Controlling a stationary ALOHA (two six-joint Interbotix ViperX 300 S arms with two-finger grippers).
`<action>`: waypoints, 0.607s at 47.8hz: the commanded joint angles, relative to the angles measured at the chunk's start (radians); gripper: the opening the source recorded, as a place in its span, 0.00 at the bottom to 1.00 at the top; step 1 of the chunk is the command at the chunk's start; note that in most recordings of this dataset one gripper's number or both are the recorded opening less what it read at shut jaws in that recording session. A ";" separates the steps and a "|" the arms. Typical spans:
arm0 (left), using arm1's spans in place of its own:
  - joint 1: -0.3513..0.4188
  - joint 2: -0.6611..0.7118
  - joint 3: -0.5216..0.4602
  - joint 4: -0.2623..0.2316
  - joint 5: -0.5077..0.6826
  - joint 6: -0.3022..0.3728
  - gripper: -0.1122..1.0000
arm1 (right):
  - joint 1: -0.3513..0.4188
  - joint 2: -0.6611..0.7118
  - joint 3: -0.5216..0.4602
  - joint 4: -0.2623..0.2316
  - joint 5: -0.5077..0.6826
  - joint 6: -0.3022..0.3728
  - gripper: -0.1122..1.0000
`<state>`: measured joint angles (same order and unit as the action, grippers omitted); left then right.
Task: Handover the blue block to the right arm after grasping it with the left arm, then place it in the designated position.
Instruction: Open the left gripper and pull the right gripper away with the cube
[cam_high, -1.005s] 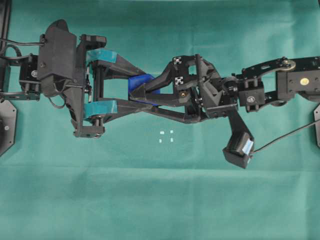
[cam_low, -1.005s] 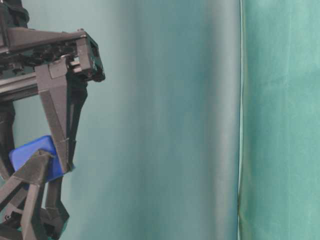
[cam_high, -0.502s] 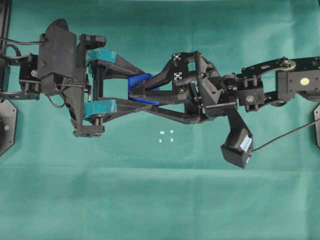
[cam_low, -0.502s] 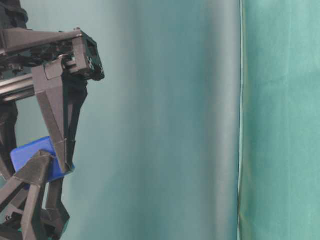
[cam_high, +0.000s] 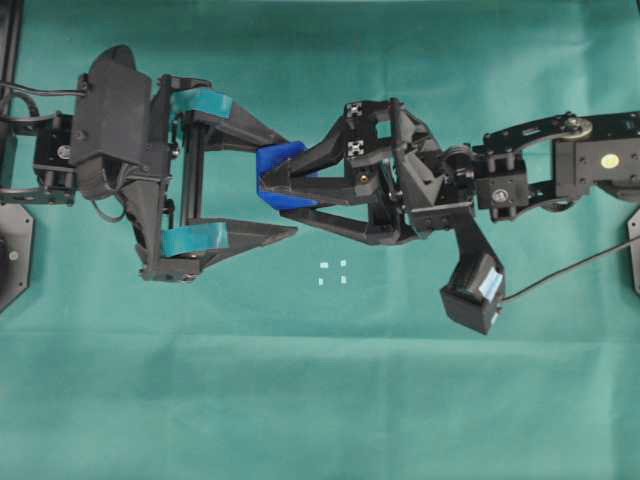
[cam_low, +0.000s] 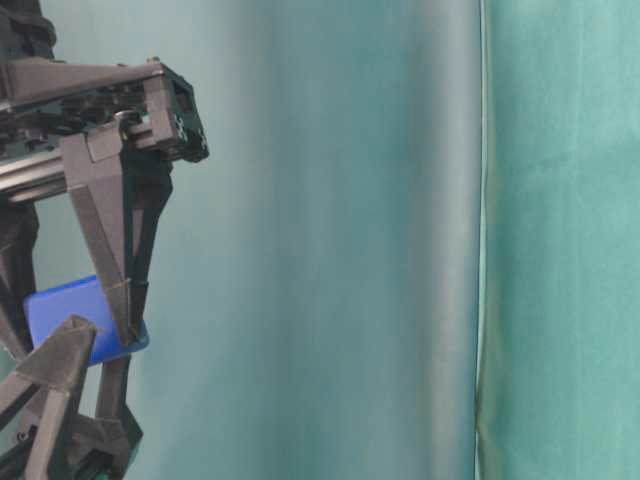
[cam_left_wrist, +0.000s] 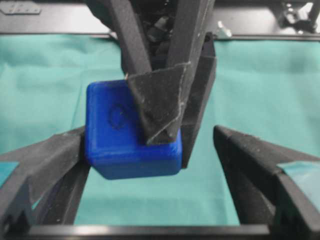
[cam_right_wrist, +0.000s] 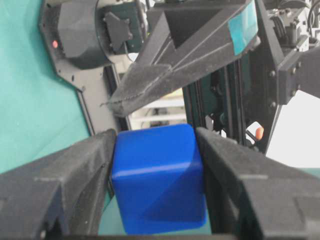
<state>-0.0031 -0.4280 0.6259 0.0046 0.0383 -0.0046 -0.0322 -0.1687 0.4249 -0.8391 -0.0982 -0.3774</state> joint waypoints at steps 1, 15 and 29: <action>0.000 -0.028 -0.005 -0.002 -0.005 0.002 1.00 | 0.005 -0.023 -0.018 0.005 -0.002 0.005 0.60; 0.002 -0.100 0.049 -0.003 0.014 -0.002 1.00 | 0.020 -0.135 0.083 0.003 0.006 0.005 0.60; 0.002 -0.123 0.063 -0.002 0.021 0.002 1.00 | 0.029 -0.250 0.173 0.005 0.020 0.008 0.60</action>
<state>-0.0031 -0.5461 0.7041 0.0046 0.0629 -0.0046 -0.0077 -0.3881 0.6029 -0.8391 -0.0813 -0.3728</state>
